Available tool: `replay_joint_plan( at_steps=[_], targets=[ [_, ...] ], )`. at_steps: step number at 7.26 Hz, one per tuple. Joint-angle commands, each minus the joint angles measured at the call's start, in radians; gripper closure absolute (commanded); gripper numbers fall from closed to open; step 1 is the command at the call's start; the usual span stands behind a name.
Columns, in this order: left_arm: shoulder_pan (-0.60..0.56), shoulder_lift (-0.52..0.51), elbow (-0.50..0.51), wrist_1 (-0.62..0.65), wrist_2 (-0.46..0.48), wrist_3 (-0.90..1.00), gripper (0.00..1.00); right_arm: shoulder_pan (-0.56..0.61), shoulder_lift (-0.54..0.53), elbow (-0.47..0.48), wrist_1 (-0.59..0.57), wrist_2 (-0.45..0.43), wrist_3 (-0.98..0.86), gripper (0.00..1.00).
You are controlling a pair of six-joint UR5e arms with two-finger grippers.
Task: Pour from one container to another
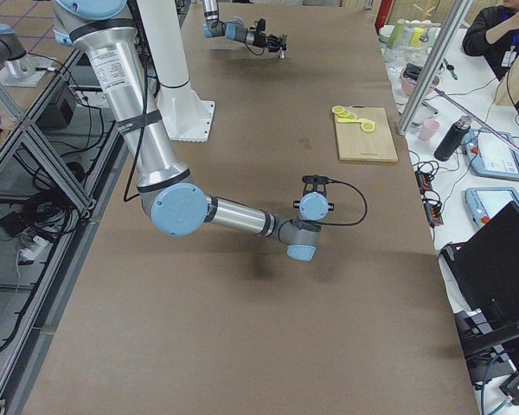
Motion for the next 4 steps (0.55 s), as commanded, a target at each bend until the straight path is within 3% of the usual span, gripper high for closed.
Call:
replay_joint_plan(
  at_steps=[1,3,4],
  targets=[
    [0.001,0.0,-0.002,0.057,0.001,-0.052,0.98,0.039,-0.002,0.006,0.0,0.046,0.001,0.86],
    [-0.009,0.0,-0.014,0.058,-0.011,-0.046,1.0,0.071,-0.016,0.038,-0.002,0.052,0.006,1.0],
    [-0.009,0.0,-0.048,0.046,-0.013,0.031,1.0,0.082,-0.018,0.046,-0.005,0.054,0.007,1.0]
  ],
)
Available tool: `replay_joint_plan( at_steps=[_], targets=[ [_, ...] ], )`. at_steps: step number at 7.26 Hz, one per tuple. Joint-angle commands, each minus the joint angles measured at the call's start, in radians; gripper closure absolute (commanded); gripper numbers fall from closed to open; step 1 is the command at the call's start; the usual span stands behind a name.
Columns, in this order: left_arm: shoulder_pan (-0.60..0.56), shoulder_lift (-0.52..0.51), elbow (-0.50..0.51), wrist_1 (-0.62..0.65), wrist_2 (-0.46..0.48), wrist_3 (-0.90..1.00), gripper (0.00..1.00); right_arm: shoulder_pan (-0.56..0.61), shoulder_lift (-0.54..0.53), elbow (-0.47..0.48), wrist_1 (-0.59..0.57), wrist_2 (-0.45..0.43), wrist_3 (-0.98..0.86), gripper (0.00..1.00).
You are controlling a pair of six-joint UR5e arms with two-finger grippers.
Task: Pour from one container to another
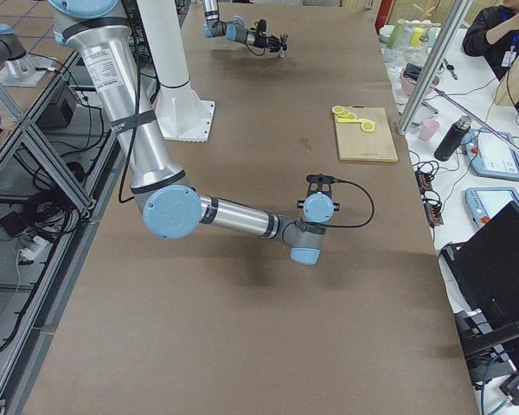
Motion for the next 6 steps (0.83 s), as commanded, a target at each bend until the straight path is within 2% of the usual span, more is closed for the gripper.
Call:
replay_joint_plan(
  at_steps=[1,3,4,6],
  targets=[
    [-0.003,-0.002,-0.057,-0.065,-0.005,0.158,1.0,0.022,-0.013,0.021,-0.006,0.005,0.049,1.0],
    [-0.033,-0.037,-0.074,-0.238,-0.063,0.434,1.0,0.02,-0.017,0.035,0.002,0.007,0.094,1.0],
    [-0.038,-0.092,-0.075,-0.277,-0.062,0.576,1.0,0.014,-0.014,0.039,0.004,0.007,0.093,1.0],
    [-0.09,-0.209,-0.074,-0.266,-0.112,0.645,1.0,0.016,-0.001,0.082,-0.009,-0.007,0.094,1.0]
  ],
)
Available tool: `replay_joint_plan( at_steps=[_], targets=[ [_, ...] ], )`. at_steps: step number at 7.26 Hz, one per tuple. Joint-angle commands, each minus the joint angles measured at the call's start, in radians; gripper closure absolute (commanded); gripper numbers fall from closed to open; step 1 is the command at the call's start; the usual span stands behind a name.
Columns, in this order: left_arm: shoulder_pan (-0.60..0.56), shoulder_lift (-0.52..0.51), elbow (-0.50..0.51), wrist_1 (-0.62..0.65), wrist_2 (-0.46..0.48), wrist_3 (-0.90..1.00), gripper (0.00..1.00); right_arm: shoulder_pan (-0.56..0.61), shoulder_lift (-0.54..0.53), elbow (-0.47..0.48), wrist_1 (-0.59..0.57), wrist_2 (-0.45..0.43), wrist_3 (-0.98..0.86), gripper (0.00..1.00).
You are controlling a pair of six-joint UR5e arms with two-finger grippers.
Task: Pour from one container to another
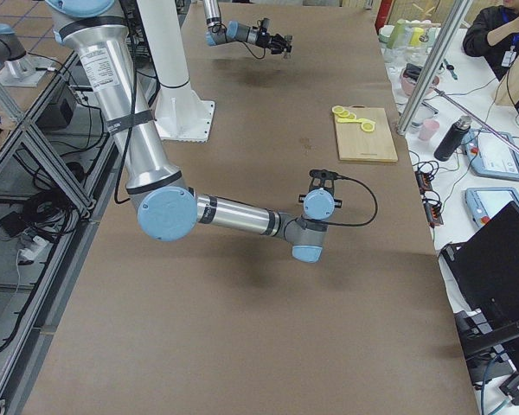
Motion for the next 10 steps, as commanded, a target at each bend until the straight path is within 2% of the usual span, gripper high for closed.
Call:
replay_joint_plan(
  at_steps=[1,2,3,4,5,6,7,8,10],
  targets=[
    [-0.051,-0.107,0.002,0.005,-0.044,0.052,1.0,0.012,0.021,0.048,-0.016,-0.005,0.019,1.0],
    [-0.081,-0.168,0.006,0.044,-0.041,0.137,1.0,0.023,0.027,0.083,-0.023,0.003,0.027,1.0],
    [-0.135,-0.205,0.008,0.107,-0.042,0.3,1.0,0.046,0.047,0.135,-0.078,0.018,0.048,1.0],
    [-0.189,-0.268,0.01,0.136,-0.047,0.338,1.0,0.093,0.067,0.213,-0.193,0.061,0.047,1.0],
    [-0.216,-0.311,0.022,0.14,-0.106,0.338,1.0,0.12,0.097,0.288,-0.324,0.093,0.047,1.0],
    [-0.277,-0.403,0.086,0.19,-0.242,0.34,1.0,0.123,0.108,0.362,-0.429,0.084,0.041,1.0],
    [-0.353,-0.498,0.191,0.227,-0.346,0.343,1.0,0.115,0.134,0.399,-0.501,0.075,0.035,1.0],
    [-0.372,-0.532,0.213,0.229,-0.407,0.348,1.0,0.099,0.174,0.401,-0.531,0.072,0.039,1.0],
    [-0.372,-0.598,0.217,0.252,-0.406,0.354,1.0,0.085,0.206,0.43,-0.539,0.072,0.044,1.0]
  ],
)
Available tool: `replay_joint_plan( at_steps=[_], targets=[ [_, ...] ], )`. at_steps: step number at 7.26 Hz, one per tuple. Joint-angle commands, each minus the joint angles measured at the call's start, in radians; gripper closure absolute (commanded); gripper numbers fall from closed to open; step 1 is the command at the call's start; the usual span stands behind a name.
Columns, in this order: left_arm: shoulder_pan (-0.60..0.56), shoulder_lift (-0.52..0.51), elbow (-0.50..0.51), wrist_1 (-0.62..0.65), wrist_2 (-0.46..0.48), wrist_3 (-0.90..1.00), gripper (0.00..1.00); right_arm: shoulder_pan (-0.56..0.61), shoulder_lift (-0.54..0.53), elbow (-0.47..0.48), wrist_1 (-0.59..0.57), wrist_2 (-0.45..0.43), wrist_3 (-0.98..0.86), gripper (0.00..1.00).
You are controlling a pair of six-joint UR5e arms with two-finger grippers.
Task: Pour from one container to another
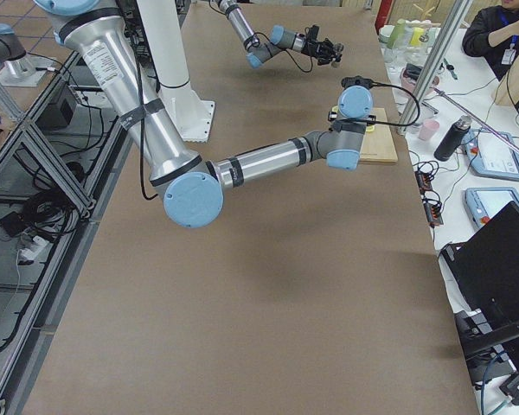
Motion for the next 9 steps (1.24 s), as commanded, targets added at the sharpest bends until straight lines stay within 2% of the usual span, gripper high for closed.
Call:
replay_joint_plan(
  at_steps=[1,3,4,5,8,9],
  targets=[
    [-0.006,-0.098,0.006,0.114,-0.013,0.005,1.0,-0.032,0.019,0.104,-0.085,-0.004,0.0,1.0],
    [0.003,-0.161,-0.002,0.231,-0.012,0.005,1.0,-0.086,-0.042,0.276,-0.196,-0.05,0.002,1.0],
    [0.004,-0.19,0.005,0.28,-0.057,0.003,1.0,-0.11,-0.067,0.324,-0.219,-0.065,0.002,1.0],
    [0.004,-0.2,0.006,0.28,-0.111,0.003,1.0,-0.13,-0.081,0.332,-0.219,-0.064,0.003,1.0],
    [0.061,-0.255,-0.009,0.277,-0.11,0.005,1.0,-0.141,-0.081,0.33,-0.239,-0.064,-0.004,1.0],
    [0.077,-0.258,-0.011,0.271,-0.104,0.005,1.0,-0.146,-0.076,0.344,-0.282,-0.071,-0.015,1.0]
  ],
)
